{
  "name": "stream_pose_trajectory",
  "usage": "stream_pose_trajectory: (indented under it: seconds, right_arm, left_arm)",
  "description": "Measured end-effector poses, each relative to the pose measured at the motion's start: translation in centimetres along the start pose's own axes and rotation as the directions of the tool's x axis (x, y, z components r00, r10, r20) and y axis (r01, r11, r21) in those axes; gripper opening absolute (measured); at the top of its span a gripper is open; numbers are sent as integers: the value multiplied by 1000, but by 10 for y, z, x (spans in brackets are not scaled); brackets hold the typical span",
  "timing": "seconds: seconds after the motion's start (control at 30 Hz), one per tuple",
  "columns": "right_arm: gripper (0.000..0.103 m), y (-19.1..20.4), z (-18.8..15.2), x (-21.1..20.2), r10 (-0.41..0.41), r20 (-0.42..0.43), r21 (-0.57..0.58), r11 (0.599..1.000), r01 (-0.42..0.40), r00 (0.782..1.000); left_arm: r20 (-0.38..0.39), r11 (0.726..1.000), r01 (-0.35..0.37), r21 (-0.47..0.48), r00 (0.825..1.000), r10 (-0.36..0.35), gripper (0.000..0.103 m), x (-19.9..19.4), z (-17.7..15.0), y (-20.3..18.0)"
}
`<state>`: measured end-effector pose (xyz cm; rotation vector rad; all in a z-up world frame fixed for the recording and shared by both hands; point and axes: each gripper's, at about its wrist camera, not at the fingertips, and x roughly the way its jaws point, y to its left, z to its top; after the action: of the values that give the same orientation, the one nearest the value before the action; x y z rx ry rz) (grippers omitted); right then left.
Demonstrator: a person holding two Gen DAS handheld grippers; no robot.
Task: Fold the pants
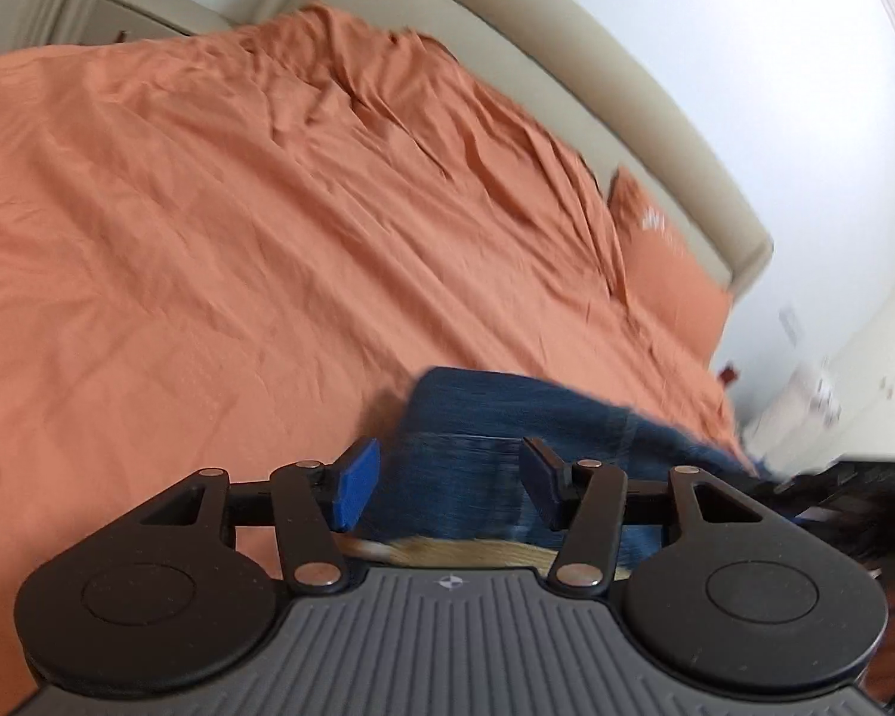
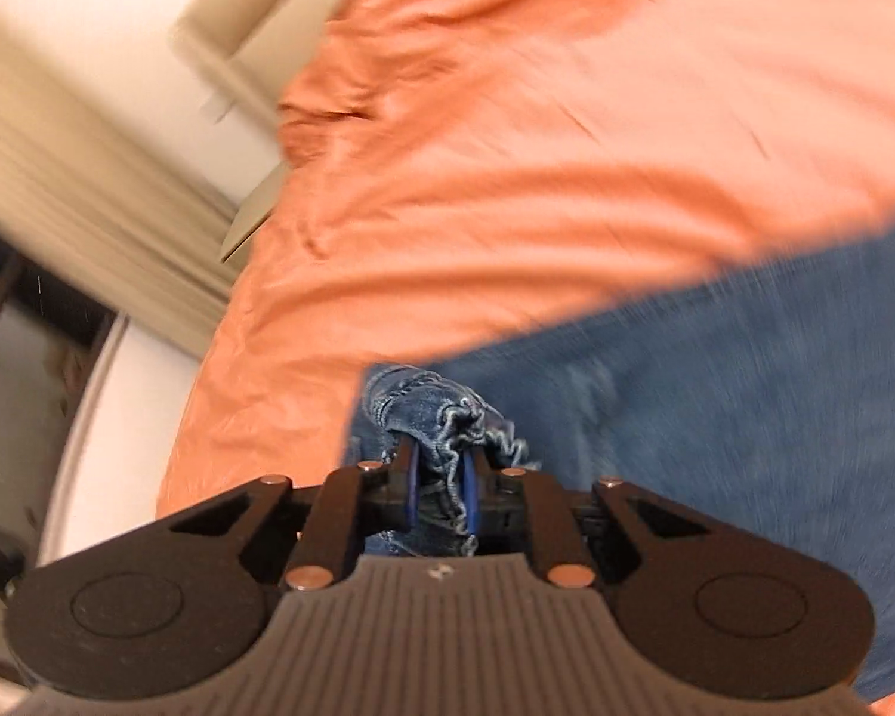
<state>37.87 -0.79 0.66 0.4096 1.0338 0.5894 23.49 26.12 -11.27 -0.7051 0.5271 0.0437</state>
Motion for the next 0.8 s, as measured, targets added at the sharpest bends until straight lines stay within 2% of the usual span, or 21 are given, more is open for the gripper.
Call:
stream_pose_trajectory:
  seconds: [0.1, 0.17, 0.3, 0.43, 0.53, 0.8]
  right_arm:
    - [9, 51, 26, -28, -43, 33, -137, 989, 47, 999]
    - [9, 71, 44, -47, -69, 54, -186, 979, 78, 996]
    - [9, 77, 69, -86, -164, 101, -217, 959, 182, 981]
    - [9, 38, 80, -117, -251, 134, -176, 946, 272, 959]
    - [9, -10, 83, -127, -313, 138, -119, 937, 329, 940]
    - [6, -160, 63, -111, -435, 78, 63, 900, 431, 897]
  left_arm:
    - [4, 999, 3, -33, 1000, -3, 62, -4, 2, 7]
    - [-5, 1000, 13, -26, 1000, -14, 62, -4, 0, 5]
    - [-36, 997, 37, 65, 999, -35, 62, 1, -7, -13]
    - [-79, 985, 56, 162, 996, -43, 63, 7, -20, -33]
    - [-105, 976, 59, 208, 994, -38, 63, 13, -29, -41]
    - [-170, 944, 48, 328, 985, 9, 63, 35, -52, -63]
